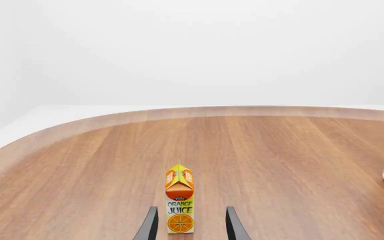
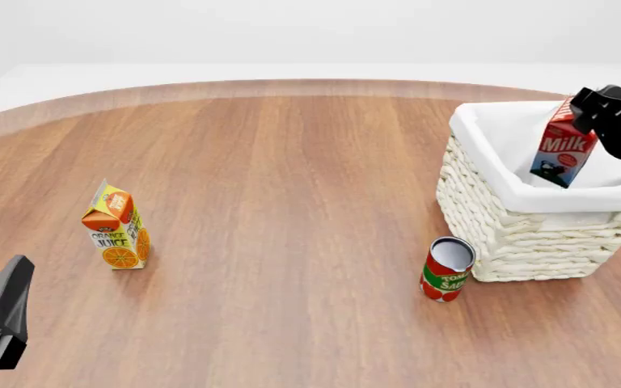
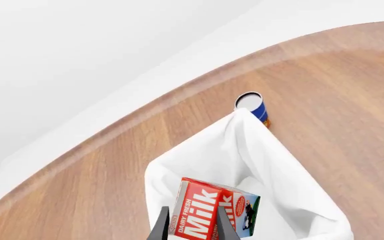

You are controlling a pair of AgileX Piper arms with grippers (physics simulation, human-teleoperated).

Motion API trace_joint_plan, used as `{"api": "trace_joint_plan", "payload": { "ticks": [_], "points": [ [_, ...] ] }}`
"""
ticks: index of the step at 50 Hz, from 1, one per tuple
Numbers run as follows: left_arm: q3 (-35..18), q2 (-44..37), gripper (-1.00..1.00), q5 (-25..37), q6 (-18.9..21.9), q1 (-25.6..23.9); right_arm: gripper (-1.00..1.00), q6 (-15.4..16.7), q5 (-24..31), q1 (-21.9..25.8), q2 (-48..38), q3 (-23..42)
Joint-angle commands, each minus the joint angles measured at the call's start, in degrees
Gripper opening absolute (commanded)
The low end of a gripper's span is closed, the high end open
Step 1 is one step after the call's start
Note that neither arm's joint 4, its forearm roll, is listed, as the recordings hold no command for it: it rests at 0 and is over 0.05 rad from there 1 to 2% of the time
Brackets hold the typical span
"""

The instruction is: Pick the milk and place it in the basket.

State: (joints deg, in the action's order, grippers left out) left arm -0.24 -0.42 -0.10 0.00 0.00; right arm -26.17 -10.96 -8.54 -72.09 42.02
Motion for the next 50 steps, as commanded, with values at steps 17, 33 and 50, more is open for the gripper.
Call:
{"api": "trace_joint_plan", "payload": {
  "ticks": [17,33,50],
  "points": [
    [0.0,0.0,1.00,0.0,0.0,0.0,-1.00,-1.3,-0.1,0.2,0.8,1.5],
    [0.0,0.0,1.00,0.0,0.0,0.0,-1.00,-1.5,-0.4,-0.2,0.1,0.6],
    [0.0,0.0,1.00,0.0,0.0,0.0,-1.00,-2.5,-1.4,0.2,-0.4,-1.2]
  ]
}}
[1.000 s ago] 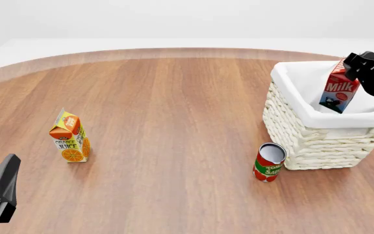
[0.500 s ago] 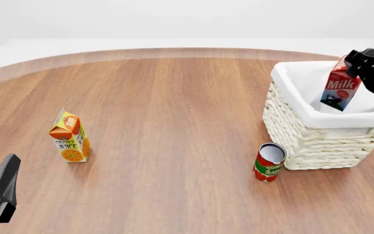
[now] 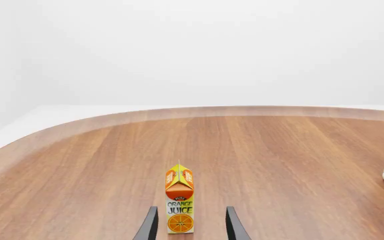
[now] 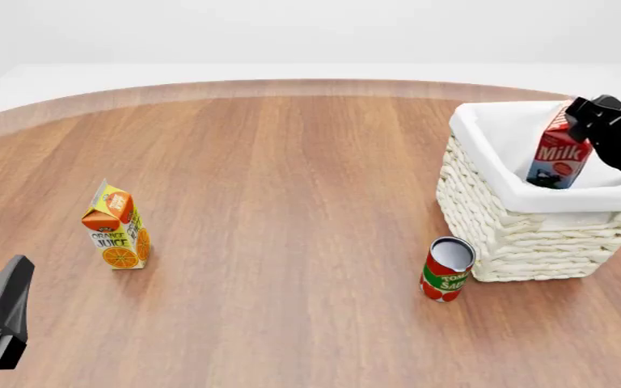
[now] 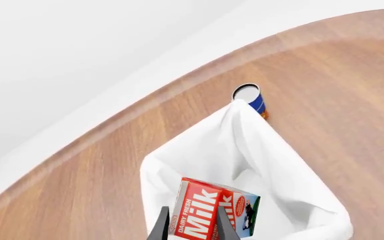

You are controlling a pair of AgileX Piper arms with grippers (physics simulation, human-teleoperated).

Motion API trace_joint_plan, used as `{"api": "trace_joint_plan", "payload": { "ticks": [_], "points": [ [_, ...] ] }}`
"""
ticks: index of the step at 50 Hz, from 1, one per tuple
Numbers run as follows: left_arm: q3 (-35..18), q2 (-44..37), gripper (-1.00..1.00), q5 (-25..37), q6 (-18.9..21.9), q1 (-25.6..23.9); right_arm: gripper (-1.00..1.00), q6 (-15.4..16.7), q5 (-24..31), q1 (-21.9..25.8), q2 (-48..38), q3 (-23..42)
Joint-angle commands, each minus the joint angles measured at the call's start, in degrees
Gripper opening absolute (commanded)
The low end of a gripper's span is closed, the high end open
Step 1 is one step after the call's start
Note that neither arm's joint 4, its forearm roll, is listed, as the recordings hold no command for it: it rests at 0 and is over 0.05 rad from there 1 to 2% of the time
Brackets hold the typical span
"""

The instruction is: Pick the milk and place it in the basket.

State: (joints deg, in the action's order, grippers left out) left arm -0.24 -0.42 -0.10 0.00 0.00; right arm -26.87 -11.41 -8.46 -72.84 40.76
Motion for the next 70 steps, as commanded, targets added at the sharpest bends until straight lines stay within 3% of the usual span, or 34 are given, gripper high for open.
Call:
{"api": "trace_joint_plan", "payload": {
  "ticks": [1,62,63,70],
  "points": [
    [0.0,0.0,1.00,0.0,0.0,0.0,-1.00,-1.9,-1.0,0.1,0.3,0.0],
    [0.0,0.0,1.00,0.0,0.0,0.0,-1.00,-3.1,-2.5,1.4,-0.8,-3.0],
    [0.0,0.0,1.00,0.0,0.0,0.0,1.00,-3.3,-2.5,1.3,-0.8,-3.1],
    [0.0,0.0,1.00,0.0,0.0,0.0,1.00,-3.6,-2.5,1.8,-0.5,-2.9]
  ]
}}
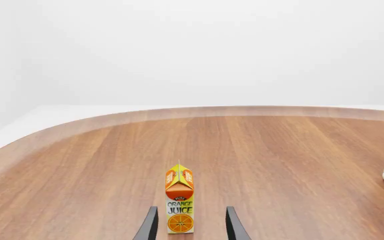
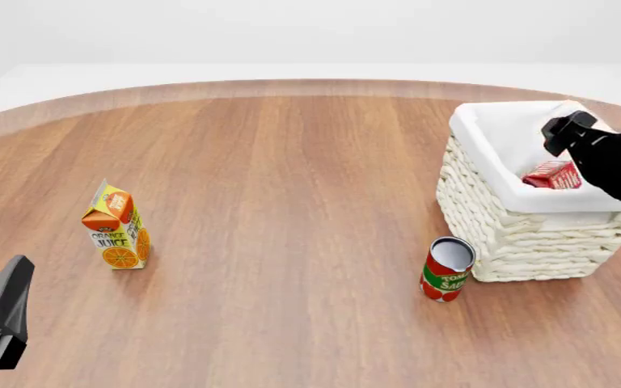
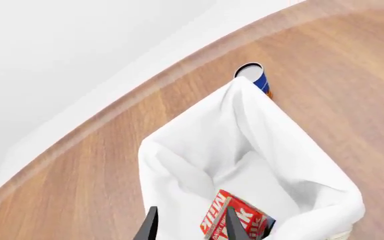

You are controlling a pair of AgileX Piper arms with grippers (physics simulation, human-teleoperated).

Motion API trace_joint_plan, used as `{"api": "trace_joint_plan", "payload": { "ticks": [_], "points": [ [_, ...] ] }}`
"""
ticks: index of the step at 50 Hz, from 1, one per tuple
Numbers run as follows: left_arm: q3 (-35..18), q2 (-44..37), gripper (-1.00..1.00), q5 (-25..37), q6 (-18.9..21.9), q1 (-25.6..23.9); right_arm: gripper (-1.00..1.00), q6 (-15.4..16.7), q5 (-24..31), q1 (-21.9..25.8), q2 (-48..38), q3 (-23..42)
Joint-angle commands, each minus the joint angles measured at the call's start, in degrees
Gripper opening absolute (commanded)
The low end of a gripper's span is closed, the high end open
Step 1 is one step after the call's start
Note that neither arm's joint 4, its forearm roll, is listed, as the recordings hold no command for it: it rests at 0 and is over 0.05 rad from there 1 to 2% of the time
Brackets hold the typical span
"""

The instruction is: Pick the milk and place it in the basket.

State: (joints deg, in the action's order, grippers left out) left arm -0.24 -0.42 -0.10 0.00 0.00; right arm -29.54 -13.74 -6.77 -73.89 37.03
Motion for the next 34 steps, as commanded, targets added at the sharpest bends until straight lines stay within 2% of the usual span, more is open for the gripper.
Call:
{"api": "trace_joint_plan", "payload": {
  "ticks": [1,19,34],
  "points": [
    [0.0,0.0,1.00,0.0,0.0,0.0,1.00,-0.9,-0.2,0.1,0.6,0.9],
    [0.0,0.0,1.00,0.0,0.0,0.0,1.00,-0.4,0.3,0.1,1.0,1.8],
    [0.0,0.0,1.00,0.0,0.0,0.0,1.00,2.6,2.0,-0.5,1.7,3.8]
  ]
}}
